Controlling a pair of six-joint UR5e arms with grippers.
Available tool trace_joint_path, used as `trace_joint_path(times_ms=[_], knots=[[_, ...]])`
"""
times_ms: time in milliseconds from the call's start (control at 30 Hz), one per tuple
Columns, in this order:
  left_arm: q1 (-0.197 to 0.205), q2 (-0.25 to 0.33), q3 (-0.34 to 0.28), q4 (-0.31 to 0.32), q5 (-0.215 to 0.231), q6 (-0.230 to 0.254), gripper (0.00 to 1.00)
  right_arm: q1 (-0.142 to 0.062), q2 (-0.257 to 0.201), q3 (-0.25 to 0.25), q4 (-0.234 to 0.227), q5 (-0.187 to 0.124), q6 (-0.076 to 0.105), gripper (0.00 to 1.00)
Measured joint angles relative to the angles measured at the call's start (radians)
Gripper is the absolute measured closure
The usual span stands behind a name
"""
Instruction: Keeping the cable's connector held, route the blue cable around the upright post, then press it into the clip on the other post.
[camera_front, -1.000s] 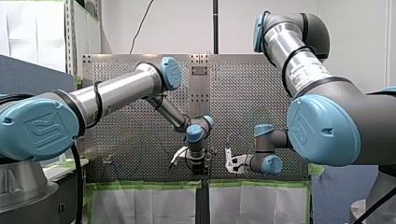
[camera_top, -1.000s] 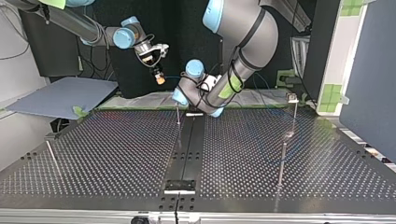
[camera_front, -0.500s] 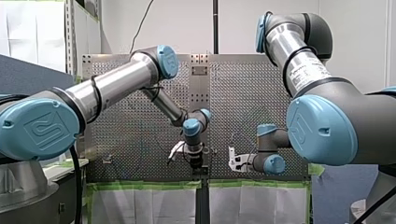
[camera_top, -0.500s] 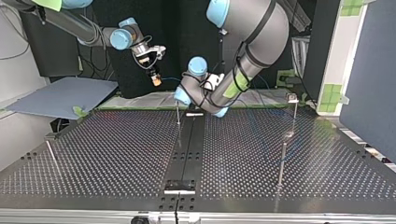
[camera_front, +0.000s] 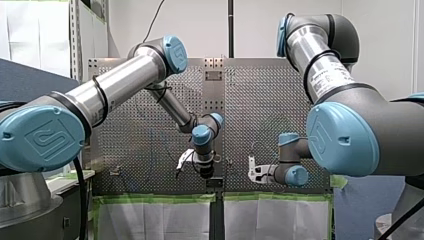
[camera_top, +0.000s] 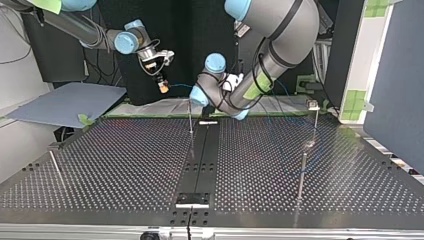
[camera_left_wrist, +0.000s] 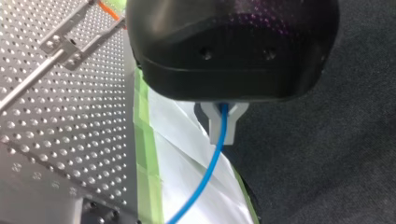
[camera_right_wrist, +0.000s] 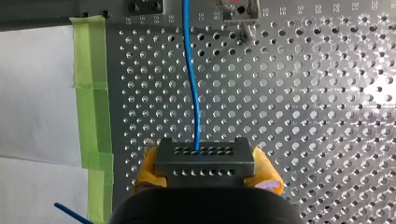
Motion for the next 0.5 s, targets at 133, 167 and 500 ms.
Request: trace_joint_path(times_ms=[133, 167, 500], knots=[[-0.004, 0.001, -0.041, 0.040, 0.000, -0.002, 1.00, -0.007, 0.000, 0.000, 0.002, -0.006, 0.001, 1.00], [-0.005, 0.001, -0.054, 0.053, 0.000, -0.002, 1.00, -0.008, 0.000, 0.000, 0.003, -0.007, 0.001, 1.00], [-0.027, 0.000, -0.091, 0.145, -0.010, -0.035, 1.00, -0.020, 0.001, 0.001, -0.001, -0.010, 0.008, 1.00]])
